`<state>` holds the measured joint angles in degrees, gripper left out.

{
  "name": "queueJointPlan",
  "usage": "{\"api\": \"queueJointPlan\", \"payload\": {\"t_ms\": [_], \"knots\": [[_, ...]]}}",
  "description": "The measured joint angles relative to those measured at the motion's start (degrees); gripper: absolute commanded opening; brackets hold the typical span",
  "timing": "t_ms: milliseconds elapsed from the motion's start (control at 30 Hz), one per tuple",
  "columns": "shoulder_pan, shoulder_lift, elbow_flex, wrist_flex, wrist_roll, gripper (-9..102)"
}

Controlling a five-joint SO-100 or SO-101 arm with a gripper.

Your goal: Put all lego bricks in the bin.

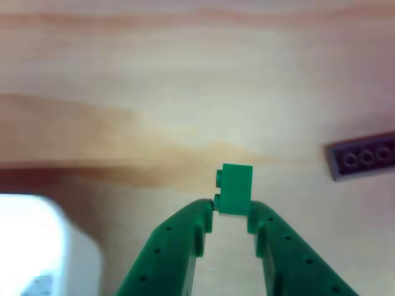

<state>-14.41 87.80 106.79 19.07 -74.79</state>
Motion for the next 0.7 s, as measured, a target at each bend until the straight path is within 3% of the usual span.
{"api": "queueJointPlan", "payload": {"t_ms": [133,300,400,533,700], "knots": [[-11.8,13.6,-5.1,13.2,1.8,0],[-20.6,14.7,-8.6,27.6,7.9,5],[-20.9,12.7,-8.7,29.5,10.4,27],[-19.6,12.7,-8.7,28.4,13.5,30],[-6.3,17.4,-1.8,21.0,22.3,29]]}}
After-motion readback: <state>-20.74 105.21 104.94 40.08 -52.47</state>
